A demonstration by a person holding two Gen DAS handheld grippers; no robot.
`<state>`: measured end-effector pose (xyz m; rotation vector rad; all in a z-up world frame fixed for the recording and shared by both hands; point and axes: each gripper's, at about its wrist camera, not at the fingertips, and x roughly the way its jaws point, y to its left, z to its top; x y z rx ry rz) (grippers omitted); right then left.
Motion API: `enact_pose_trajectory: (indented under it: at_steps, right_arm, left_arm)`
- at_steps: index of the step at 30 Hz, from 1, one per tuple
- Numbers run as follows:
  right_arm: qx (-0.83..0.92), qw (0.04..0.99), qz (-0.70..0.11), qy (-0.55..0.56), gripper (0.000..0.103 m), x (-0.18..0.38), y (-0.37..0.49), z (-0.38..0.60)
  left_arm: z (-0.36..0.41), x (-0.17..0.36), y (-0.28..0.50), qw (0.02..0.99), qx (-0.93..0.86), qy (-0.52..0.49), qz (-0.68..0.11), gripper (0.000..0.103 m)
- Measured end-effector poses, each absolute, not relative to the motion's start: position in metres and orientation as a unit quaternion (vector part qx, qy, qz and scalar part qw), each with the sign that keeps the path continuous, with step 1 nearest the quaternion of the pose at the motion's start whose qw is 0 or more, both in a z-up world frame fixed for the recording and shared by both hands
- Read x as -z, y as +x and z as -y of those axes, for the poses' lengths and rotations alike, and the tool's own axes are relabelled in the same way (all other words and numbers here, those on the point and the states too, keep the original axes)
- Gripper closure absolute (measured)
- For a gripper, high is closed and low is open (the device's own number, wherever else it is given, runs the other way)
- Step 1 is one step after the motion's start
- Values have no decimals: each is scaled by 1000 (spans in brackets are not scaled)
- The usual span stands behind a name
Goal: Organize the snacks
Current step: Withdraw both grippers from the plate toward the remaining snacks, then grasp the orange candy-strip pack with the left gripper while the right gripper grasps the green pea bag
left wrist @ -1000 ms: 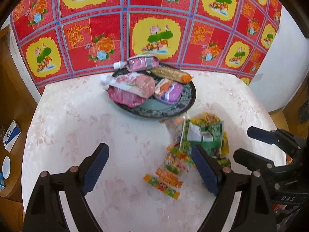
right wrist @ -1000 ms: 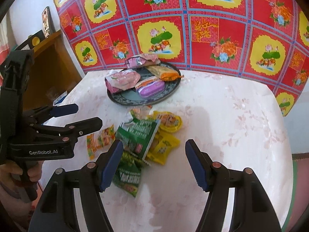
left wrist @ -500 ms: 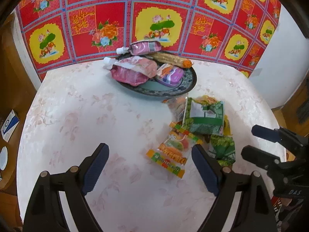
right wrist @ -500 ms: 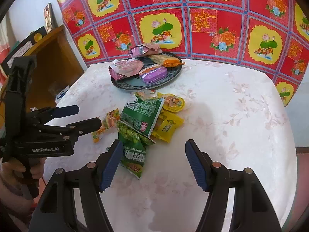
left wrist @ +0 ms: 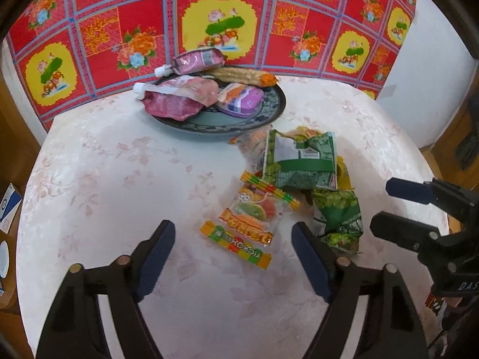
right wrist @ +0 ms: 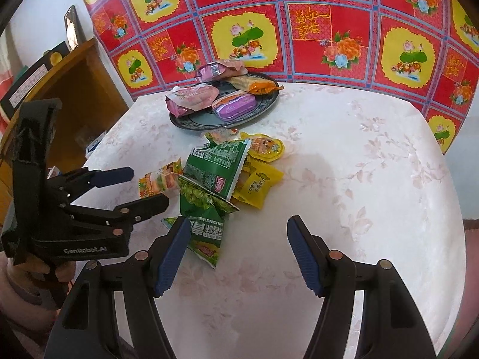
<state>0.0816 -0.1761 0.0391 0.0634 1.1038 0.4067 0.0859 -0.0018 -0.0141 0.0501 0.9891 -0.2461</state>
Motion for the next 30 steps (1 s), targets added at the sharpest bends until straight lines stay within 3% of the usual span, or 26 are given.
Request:
enact_pose_trajectory:
  at_steps: [2, 9, 11, 16, 30]
  right_arm:
    - [-188, 831, -523, 29, 35, -37, 83, 177]
    - [-186, 827, -529, 36, 35, -33, 83, 178]
    - [-185, 827, -529, 37, 35, -33, 83, 178]
    - [-185, 827, -530, 39, 35, -33, 82, 177]
    - [-211, 819, -532, 42, 35, -35, 80, 164]
  left_arm:
    - [3, 17, 87, 871, 120, 25, -476, 31]
    - [10, 20, 88, 876, 119, 43, -466, 32]
    - [11, 20, 87, 879, 113, 51, -460, 44]
    - [8, 19, 87, 883, 115, 48, -453, 53]
    - [-25, 10, 82, 890, 91, 6, -447, 55]
